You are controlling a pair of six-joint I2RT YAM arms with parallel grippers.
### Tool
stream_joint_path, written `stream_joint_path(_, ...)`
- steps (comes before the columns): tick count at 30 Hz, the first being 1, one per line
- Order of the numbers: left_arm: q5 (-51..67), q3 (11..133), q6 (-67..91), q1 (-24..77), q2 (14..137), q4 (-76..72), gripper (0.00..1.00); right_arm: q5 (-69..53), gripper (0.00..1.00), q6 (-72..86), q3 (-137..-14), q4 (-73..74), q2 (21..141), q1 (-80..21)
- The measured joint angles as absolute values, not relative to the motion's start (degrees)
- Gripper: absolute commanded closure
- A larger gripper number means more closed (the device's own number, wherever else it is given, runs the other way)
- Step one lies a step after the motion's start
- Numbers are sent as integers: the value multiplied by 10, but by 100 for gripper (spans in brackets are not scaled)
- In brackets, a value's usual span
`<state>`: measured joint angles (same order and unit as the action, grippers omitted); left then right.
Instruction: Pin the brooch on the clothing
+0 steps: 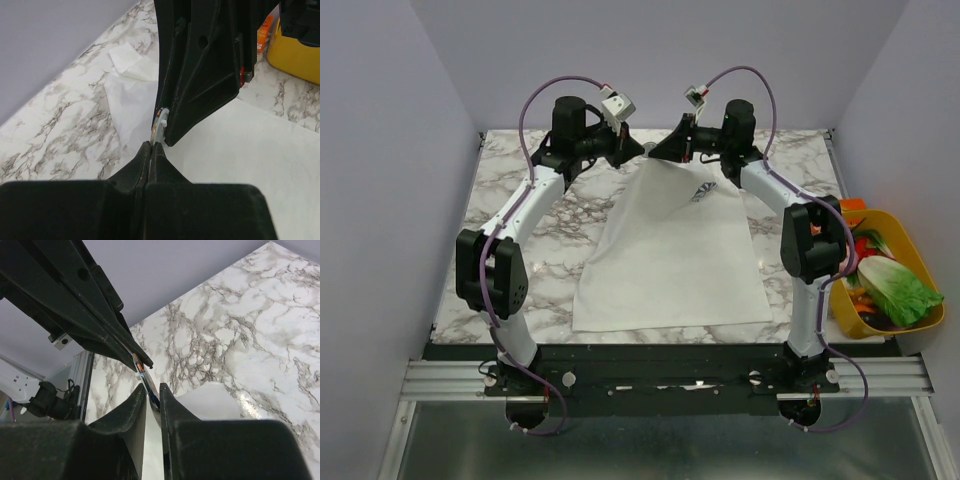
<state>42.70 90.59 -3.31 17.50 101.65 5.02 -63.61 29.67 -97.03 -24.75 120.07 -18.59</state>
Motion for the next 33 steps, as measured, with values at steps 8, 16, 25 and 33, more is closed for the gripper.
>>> stream_joint_path(8,427,941,-56,178,1035,96,100,-640,80,280,-973,-228,1203,-185)
stream_joint_path(16,427,971,-63,181,1051,127,100,-640,78,267,-973,-222,1203,-183)
stream_joint_path(25,425,974,-64,182,1054,130,100,-641,76,260,-972,-219,1203,-183)
stream_joint_path(33,422,950,-46,182,1051,101,100,-642,75,277,-947,-267,1203,-183)
